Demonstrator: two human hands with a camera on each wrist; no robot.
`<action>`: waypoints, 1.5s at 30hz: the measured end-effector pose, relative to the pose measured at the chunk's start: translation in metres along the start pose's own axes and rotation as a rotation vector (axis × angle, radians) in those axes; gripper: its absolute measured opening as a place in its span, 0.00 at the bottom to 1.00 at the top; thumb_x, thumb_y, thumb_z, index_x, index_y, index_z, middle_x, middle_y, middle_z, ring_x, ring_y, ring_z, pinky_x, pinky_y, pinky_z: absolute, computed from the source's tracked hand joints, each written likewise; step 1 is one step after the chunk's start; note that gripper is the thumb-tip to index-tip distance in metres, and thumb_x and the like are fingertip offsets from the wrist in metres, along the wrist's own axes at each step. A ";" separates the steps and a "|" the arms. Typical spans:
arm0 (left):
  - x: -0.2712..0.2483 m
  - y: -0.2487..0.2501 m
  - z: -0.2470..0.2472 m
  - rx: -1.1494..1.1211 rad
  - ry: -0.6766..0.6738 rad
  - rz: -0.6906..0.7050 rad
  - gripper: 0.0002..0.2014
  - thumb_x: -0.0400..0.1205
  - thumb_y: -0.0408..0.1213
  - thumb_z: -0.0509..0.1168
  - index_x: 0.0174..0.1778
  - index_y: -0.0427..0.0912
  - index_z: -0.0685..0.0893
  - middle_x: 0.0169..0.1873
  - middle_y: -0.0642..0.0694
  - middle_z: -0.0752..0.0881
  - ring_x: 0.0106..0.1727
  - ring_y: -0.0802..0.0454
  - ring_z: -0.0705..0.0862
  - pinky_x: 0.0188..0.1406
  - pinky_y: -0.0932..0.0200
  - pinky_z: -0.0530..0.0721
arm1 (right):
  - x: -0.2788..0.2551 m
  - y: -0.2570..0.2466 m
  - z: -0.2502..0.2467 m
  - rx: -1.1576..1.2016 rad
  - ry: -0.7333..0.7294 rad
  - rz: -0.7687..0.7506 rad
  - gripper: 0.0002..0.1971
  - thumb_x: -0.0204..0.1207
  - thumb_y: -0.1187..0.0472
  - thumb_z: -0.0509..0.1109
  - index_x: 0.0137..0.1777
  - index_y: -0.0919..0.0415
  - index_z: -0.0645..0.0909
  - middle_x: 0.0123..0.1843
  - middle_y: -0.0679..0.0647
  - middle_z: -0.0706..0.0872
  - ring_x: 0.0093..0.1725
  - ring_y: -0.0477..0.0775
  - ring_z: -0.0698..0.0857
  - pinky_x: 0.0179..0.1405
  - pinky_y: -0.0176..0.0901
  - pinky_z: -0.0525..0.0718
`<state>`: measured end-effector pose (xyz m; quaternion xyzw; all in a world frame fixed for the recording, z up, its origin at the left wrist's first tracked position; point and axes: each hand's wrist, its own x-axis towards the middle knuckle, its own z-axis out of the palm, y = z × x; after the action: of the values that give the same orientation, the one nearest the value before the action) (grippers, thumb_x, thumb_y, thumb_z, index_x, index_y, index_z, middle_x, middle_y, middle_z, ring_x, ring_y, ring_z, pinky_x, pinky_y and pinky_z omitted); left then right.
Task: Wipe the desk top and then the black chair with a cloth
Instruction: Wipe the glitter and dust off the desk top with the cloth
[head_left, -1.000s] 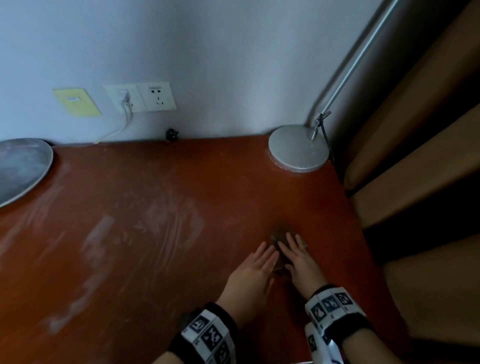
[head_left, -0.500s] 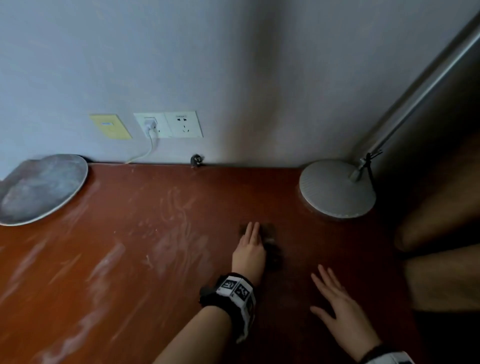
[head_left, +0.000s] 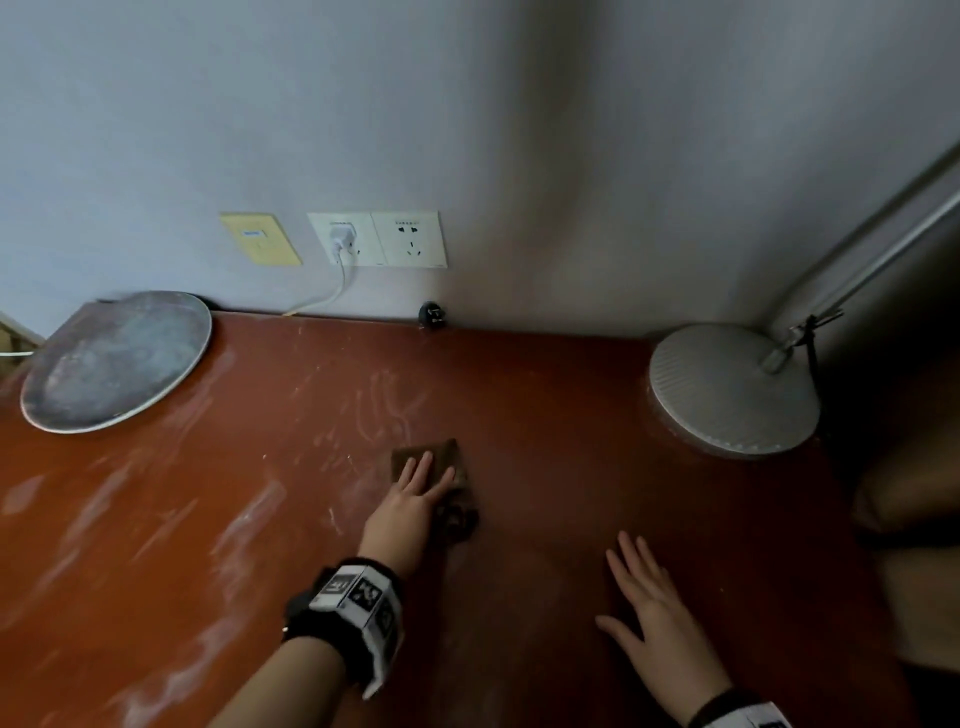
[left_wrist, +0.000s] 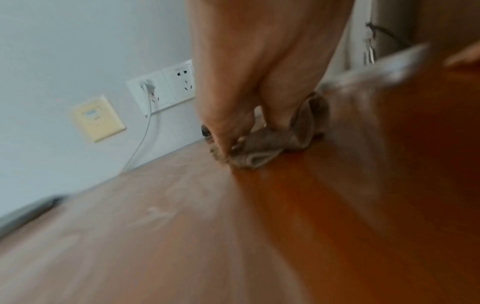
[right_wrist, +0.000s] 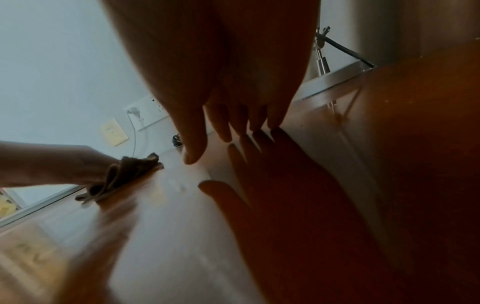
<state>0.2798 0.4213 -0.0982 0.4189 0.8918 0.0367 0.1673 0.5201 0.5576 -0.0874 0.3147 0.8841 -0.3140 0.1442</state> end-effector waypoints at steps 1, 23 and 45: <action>-0.008 -0.005 -0.002 0.003 -0.001 0.003 0.34 0.85 0.27 0.55 0.82 0.60 0.52 0.82 0.50 0.38 0.84 0.48 0.41 0.76 0.56 0.66 | -0.001 -0.004 0.003 -0.023 -0.001 0.020 0.39 0.83 0.48 0.57 0.81 0.56 0.34 0.73 0.45 0.23 0.72 0.39 0.27 0.71 0.33 0.31; -0.097 -0.065 0.025 0.050 -0.238 0.574 0.22 0.75 0.42 0.55 0.61 0.60 0.85 0.73 0.51 0.75 0.70 0.47 0.79 0.60 0.55 0.84 | -0.015 -0.112 0.068 -0.137 -0.130 0.279 0.46 0.77 0.37 0.61 0.80 0.45 0.30 0.71 0.43 0.19 0.80 0.50 0.28 0.81 0.57 0.41; -0.097 -0.161 0.002 -0.006 -0.122 0.262 0.26 0.88 0.34 0.50 0.82 0.57 0.56 0.83 0.48 0.41 0.83 0.45 0.40 0.80 0.53 0.60 | -0.045 -0.136 0.101 -0.152 -0.043 0.356 0.47 0.76 0.40 0.65 0.81 0.44 0.33 0.81 0.47 0.26 0.81 0.50 0.30 0.81 0.57 0.44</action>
<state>0.2194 0.2435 -0.1073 0.5325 0.8176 0.0351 0.2164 0.4725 0.3894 -0.0808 0.4476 0.8323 -0.2226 0.2395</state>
